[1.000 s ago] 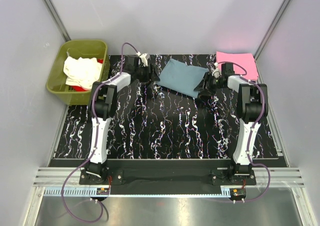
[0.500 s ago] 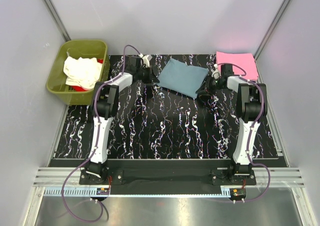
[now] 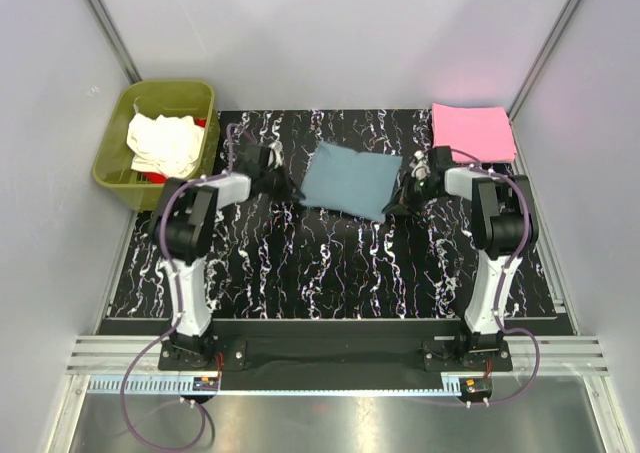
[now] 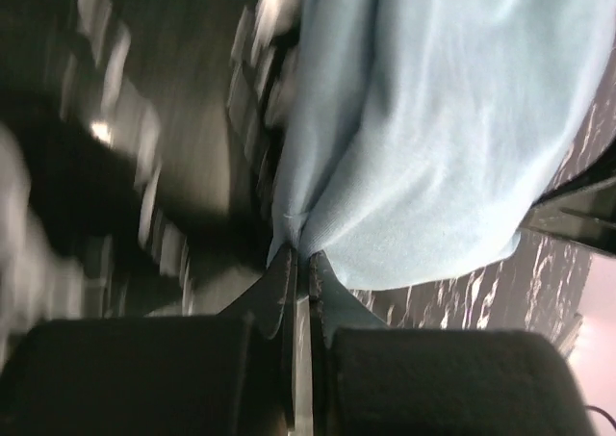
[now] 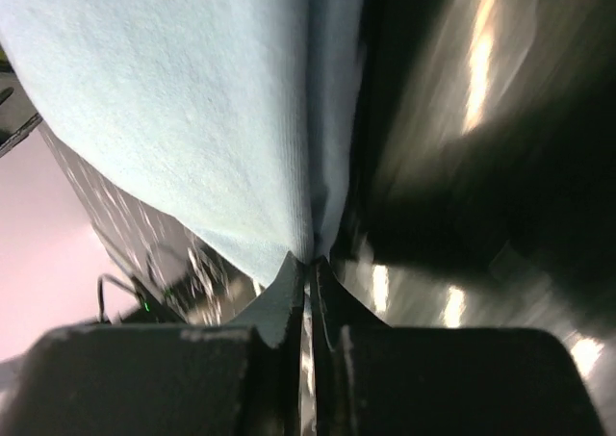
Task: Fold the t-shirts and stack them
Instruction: Fold the tshirt
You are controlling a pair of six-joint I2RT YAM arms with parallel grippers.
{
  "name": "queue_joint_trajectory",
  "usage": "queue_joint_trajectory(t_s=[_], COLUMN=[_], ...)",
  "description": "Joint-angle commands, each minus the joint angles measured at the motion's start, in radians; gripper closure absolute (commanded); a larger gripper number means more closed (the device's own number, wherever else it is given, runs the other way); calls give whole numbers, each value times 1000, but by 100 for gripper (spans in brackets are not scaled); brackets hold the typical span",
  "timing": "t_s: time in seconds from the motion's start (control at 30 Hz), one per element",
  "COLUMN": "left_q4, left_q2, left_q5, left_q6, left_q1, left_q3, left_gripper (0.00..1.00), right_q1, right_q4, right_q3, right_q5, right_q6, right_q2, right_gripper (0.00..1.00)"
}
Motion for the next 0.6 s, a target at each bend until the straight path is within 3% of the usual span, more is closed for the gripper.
queue_joint_trajectory(t_s=[0.0,0.1,0.17,0.27,0.3,0.33,0.47,0.57], left_q4=[-53,-53,-39,-72,-102,-178,-309,-372], left_q2=[-167,-234,-282,-352,-362,-362,-247,-103], left_q5=[-131,-120,-97,-105,-117,-158,-238,-157], left_q6=[-66,-80,-90,-58,-37,15,179,279], left_q1=[-9,-11,-15,-32,-34,-34,-32,-19], left_q3=[-246,-348,-402,-403,-379,-303,-33,193], left_gripper=[100,96,66,41,38,35,31,31], right_q1=[50,57,59,57,57,54,42,22], right_q4=[-56,-10,2,-25,-30,-34,-47,-21], right_q3=[-141,-237,-254,-249,-234,-225,-147,-82], right_q5=[80,64,64,80,83,87,135,117], right_q6=[11,20,17,14,10,6,-18,-33], right_q2=[-129,-207,-235,-252,-258,-269,-240,-185], right_gripper=[95,85,73,47,38,36,33,34])
